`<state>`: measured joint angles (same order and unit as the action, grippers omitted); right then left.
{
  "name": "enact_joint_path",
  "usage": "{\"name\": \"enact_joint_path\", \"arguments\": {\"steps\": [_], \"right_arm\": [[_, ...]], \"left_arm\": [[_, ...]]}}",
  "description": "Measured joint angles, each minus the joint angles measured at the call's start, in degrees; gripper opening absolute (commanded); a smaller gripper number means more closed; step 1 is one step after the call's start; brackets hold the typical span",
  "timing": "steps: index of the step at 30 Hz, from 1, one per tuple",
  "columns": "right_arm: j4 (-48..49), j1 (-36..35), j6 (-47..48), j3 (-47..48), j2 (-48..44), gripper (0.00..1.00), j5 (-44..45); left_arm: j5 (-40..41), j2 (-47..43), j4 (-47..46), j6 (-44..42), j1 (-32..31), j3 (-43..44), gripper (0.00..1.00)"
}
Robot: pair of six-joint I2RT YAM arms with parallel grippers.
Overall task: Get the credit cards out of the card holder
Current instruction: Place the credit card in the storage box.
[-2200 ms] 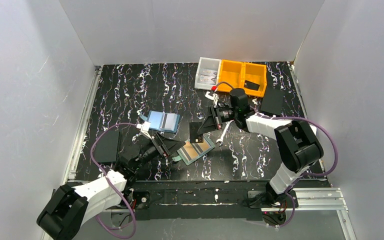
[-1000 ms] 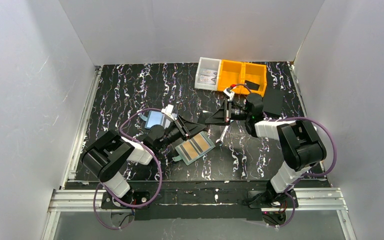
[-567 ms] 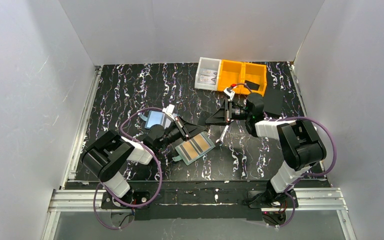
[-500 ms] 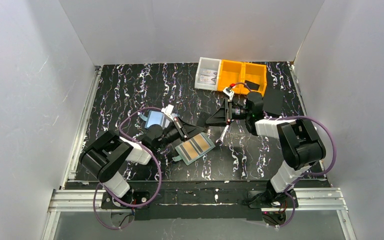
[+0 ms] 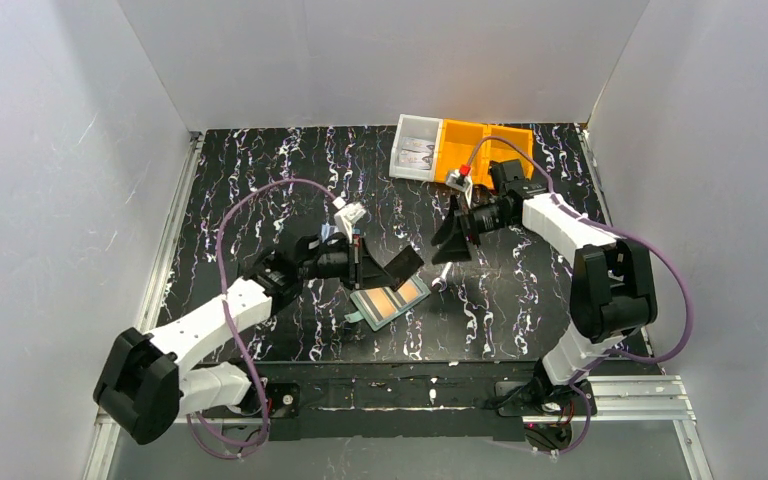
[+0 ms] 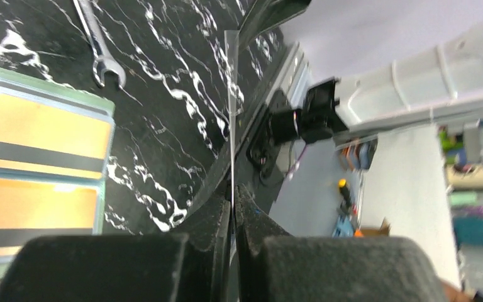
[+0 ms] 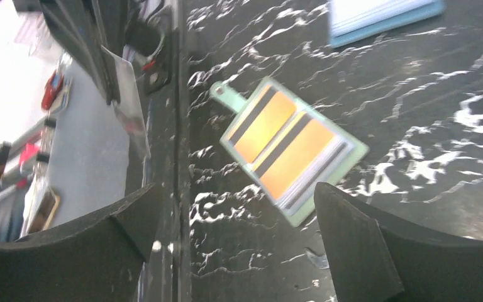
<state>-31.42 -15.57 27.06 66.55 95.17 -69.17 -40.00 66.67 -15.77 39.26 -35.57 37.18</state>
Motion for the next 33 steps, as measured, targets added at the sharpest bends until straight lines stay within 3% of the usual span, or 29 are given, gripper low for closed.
{"name": "enact_joint_path", "arguments": {"steps": [4, 9, 16, 26, 33], "right_arm": [[-26.9, -0.9, 29.4, 4.9, 3.3, 0.98, -3.3], [-41.5, -3.1, 45.3, 5.6, 5.1, 0.98, -5.0], [-47.5, -7.0, 50.7, 5.9, 3.5, 0.92, -7.1], [-48.6, -10.6, 51.2, 6.6, 4.9, 0.89, -7.3], [-48.7, -13.1, 51.0, 7.6, 6.6, 0.8, -6.1]], "left_arm": [[-0.2, 0.7, 18.4, -12.3, -4.0, 8.8, 0.0], [1.0, 5.4, 30.4, -20.1, -5.9, 12.6, 0.0], [2.3, 9.0, 36.6, -23.5, -7.3, 14.0, 0.0], [2.3, 10.6, 35.4, -23.7, -10.7, 16.4, 0.0], [2.3, 11.5, 35.4, -23.7, -11.0, 17.1, 0.0]]}}
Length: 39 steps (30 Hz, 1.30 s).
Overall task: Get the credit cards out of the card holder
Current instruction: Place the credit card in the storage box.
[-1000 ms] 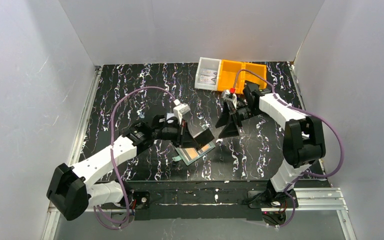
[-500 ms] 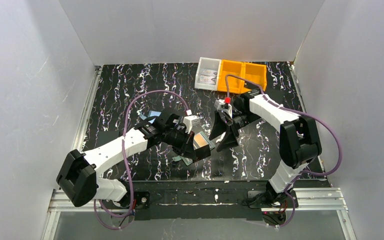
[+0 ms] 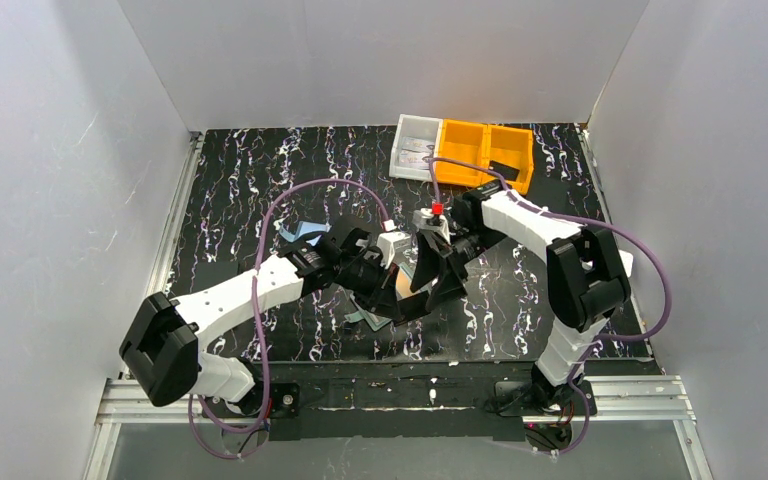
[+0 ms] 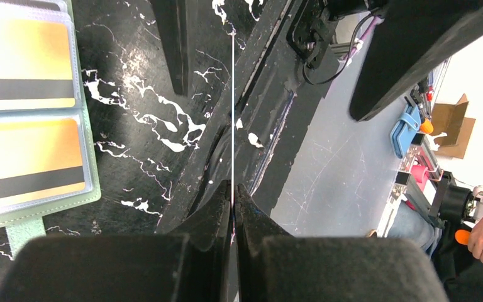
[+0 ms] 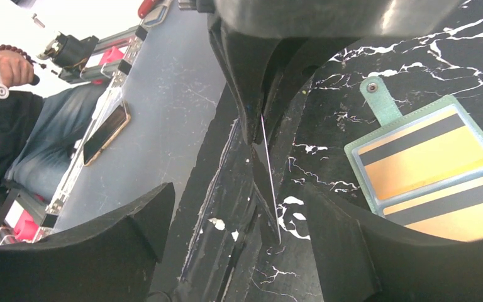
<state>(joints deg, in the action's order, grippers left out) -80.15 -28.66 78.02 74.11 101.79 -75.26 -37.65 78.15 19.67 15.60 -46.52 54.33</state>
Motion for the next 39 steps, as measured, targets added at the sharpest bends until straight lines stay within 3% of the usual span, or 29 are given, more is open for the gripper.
{"name": "enact_joint_path", "arguments": {"steps": [3, 5, 8, 12, 13, 16, 21, 23, 24, 32, 35, 39], "right_arm": [[0.0, -1.0, -0.1, 0.3, 1.0, 0.74, 0.6], [0.0, -1.5, -0.2, 0.4, 1.5, 0.65, 0.9], [0.0, -2.1, -0.5, 0.4, 1.9, 0.44, 1.2], [0.0, -2.3, -1.0, 0.9, 2.0, 0.04, 1.6], [0.1, -2.4, -1.1, 1.1, 2.2, 0.01, 1.8], [0.4, -2.4, -1.7, 1.6, 2.7, 0.01, 2.0], [0.3, -2.0, -1.8, 2.7, 2.7, 0.01, 3.4], [0.6, -1.3, -2.3, 3.1, 2.4, 0.01, 4.6], [1.2, -0.6, -3.1, 3.2, 1.9, 0.01, 5.4], [23.4, 8.5, -22.2, 3.5, -11.8, 0.01, 22.1], [26.0, 13.3, -24.1, 10.1, -12.7, 0.01, 27.6], [27.9, 22.0, -24.1, 26.8, -5.1, 0.01, 32.5]], "left_arm": [[0.2, -0.2, -0.4, 0.0, 0.0, 0.5, 0.0], [0.3, -0.5, -0.5, 0.0, 0.0, 0.6, 0.0], [0.5, -0.8, -0.5, 0.0, 0.0, 0.6, 0.0], [0.7, -1.0, -0.5, 0.0, 0.0, 0.6, 0.0], [0.6, -1.1, -0.5, 0.0, 0.0, 0.6, 0.0], [1.4, -1.6, -0.8, 0.0, -0.4, 0.6, 0.21], [7.4, -4.7, 0.6, 0.4, 0.0, 0.5, 0.68], [10.0, -8.5, 0.9, 0.5, 0.6, 0.1, 0.91], [11.5, -11.4, 0.9, 0.5, 1.0, -0.4, 0.97], [23.6, -39.3, -0.3, 0.9, 4.6, -5.3, 0.98], [25.8, -42.7, -0.6, 1.0, 5.5, -6.1, 0.98], [28.1, -41.3, -1.2, 2.0, 5.9, -8.9, 0.98]]}}
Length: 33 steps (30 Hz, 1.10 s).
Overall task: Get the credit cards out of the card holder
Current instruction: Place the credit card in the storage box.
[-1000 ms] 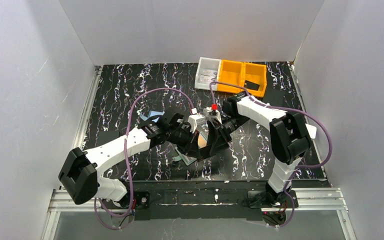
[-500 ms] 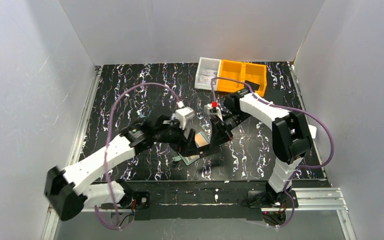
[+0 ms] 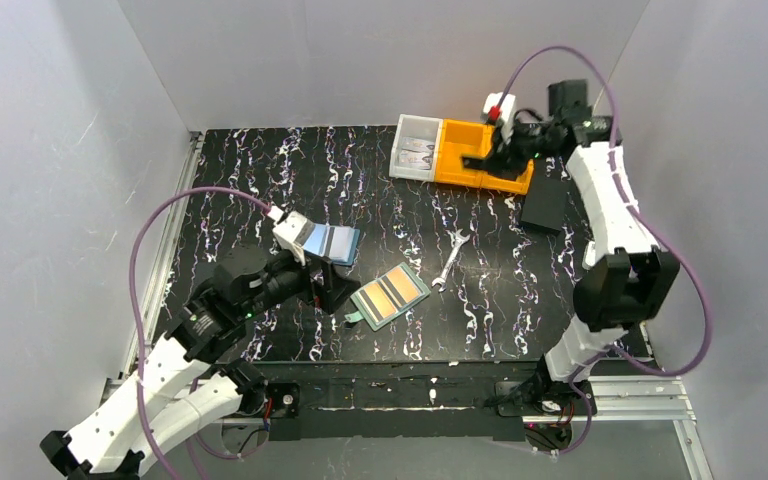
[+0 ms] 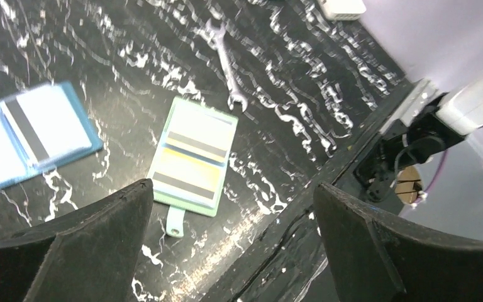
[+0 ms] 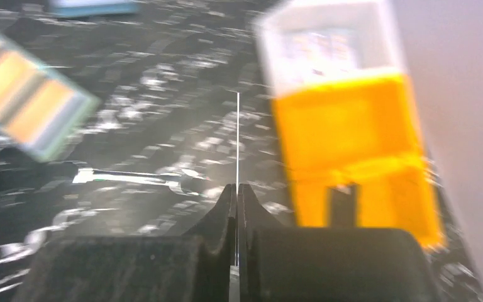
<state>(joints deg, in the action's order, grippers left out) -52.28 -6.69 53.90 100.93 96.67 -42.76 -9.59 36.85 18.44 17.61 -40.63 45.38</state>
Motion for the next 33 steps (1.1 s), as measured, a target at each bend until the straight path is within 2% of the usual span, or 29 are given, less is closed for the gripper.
{"name": "enact_joint_path", "arguments": {"steps": [6, 13, 24, 33], "right_arm": [[2.6, 8.1, -0.9, 16.3, 15.6, 0.01, 6.1], [4.3, 10.2, -2.1, 24.4, 30.8, 0.01, 8.1], [9.5, 11.5, -3.8, 25.4, 35.6, 0.01, 7.1], [10.9, 12.5, -4.2, 25.4, 39.5, 0.01, 4.3]], "left_arm": [[2.8, 2.5, -0.6, 1.0, 0.6, -3.1, 0.98], [3.2, 2.8, -2.6, 1.9, 1.6, -3.3, 0.98], [3.2, 1.8, -3.5, 4.7, 2.2, -6.0, 0.98], [2.8, 5.0, -4.9, 5.6, 2.6, -6.3, 0.98]]}}
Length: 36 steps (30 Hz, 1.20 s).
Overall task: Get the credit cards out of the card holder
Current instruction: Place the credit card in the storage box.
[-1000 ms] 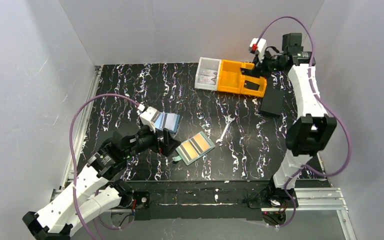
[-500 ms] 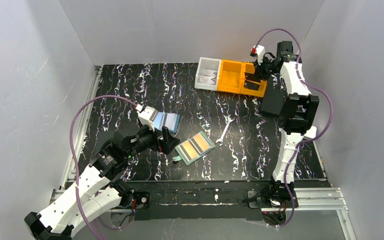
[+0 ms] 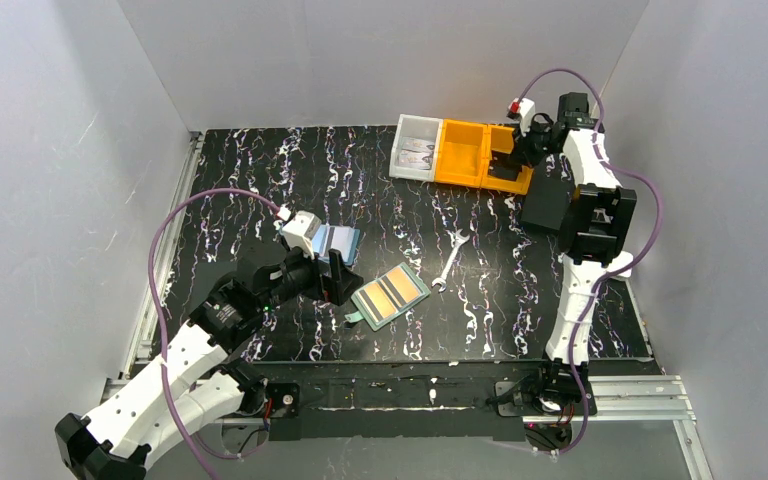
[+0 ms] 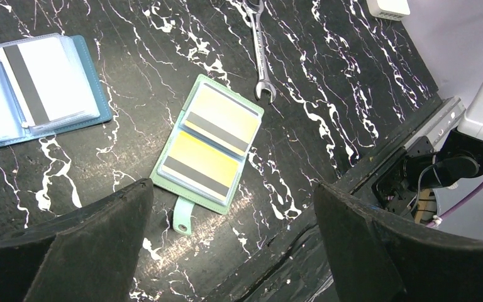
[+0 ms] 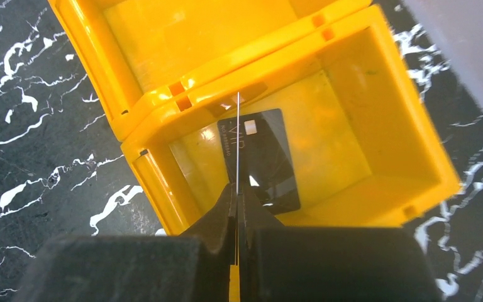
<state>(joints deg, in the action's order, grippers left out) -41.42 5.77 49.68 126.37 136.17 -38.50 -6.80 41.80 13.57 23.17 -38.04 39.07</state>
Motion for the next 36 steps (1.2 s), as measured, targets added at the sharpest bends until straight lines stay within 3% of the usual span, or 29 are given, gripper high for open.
{"name": "enact_joint_path", "arguments": {"steps": [7, 9, 11, 15, 26, 32, 36], "right_arm": [[-0.2, 0.0, -0.1, -0.3, 3.0, 0.03, -1.0], [-0.2, 0.1, -0.4, -0.3, 3.2, 0.15, -1.3], [-0.2, 0.2, -1.1, -0.3, 3.4, 0.37, -1.7], [0.1, 0.2, -3.2, -0.3, 3.8, 0.5, -1.9], [8.3, -0.2, -12.8, -4.6, -3.1, 0.59, 5.4], [7.0, -0.2, -15.0, -10.1, -16.3, 0.6, 2.5], [4.8, -0.2, -14.8, -20.4, -28.9, 0.65, -2.3]], "left_arm": [[-0.1, 0.3, 0.0, 0.1, 0.2, 0.0, 0.98], [-0.1, 0.3, 0.0, 0.2, 0.3, 0.0, 0.98], [-0.2, 0.0, 0.1, 0.4, 0.3, 0.0, 0.98], [-0.3, -1.1, 0.1, 1.0, 0.4, 0.0, 0.98], [-2.5, -4.5, -0.4, 5.6, 0.4, -0.8, 0.98], [-4.7, -5.7, -4.1, 12.7, 0.4, -5.1, 0.98], [-5.8, -5.9, -6.7, 18.8, 0.4, -9.1, 0.98]]}}
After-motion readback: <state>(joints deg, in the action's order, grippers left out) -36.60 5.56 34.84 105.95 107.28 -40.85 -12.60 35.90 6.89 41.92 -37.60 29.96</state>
